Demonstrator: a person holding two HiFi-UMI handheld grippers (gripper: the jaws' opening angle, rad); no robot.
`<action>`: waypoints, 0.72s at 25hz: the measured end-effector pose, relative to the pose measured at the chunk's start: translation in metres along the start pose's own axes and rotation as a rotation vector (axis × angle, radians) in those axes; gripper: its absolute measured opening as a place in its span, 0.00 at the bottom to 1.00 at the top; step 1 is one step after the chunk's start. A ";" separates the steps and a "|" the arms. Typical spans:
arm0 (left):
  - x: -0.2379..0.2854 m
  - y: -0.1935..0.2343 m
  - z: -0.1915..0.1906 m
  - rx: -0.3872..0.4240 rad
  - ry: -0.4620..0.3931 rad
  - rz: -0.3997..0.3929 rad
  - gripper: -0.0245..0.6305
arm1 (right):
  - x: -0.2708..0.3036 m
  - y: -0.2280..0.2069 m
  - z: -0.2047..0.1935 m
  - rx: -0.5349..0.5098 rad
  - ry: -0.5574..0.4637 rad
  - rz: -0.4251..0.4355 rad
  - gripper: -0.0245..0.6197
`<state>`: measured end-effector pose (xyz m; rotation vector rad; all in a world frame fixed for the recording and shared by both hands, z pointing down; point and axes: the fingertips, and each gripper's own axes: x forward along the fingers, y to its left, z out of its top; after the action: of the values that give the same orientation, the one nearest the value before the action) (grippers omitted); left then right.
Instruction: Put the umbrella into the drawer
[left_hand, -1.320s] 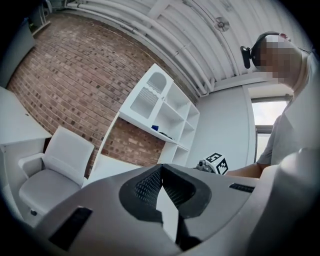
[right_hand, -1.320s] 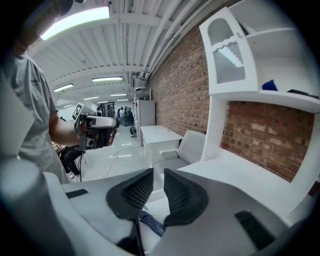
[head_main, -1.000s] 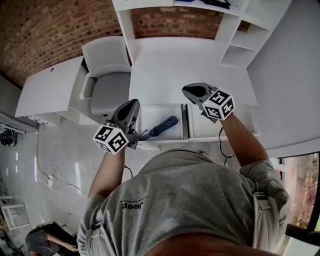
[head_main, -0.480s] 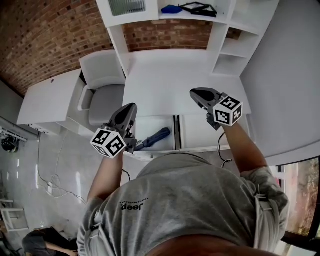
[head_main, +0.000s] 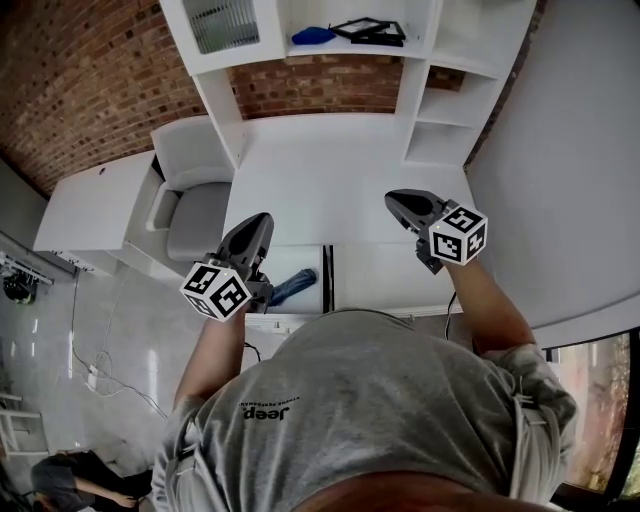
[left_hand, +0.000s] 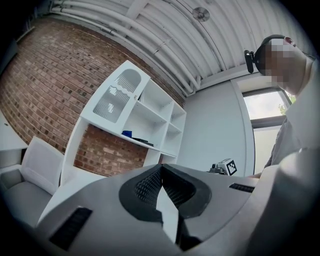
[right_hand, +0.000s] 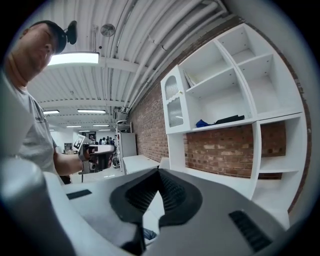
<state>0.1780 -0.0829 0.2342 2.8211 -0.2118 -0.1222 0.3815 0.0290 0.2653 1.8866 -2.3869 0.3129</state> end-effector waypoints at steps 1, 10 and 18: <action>0.004 -0.005 -0.002 0.000 0.002 -0.001 0.07 | -0.006 -0.003 0.000 0.002 -0.002 0.002 0.06; 0.033 -0.043 -0.023 -0.006 0.037 -0.021 0.07 | -0.048 -0.024 -0.002 0.008 -0.023 -0.005 0.06; 0.044 -0.056 -0.040 -0.014 0.065 -0.029 0.07 | -0.063 -0.031 -0.016 0.038 -0.034 -0.026 0.06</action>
<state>0.2327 -0.0252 0.2521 2.8101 -0.1553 -0.0377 0.4252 0.0852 0.2724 1.9528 -2.3925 0.3301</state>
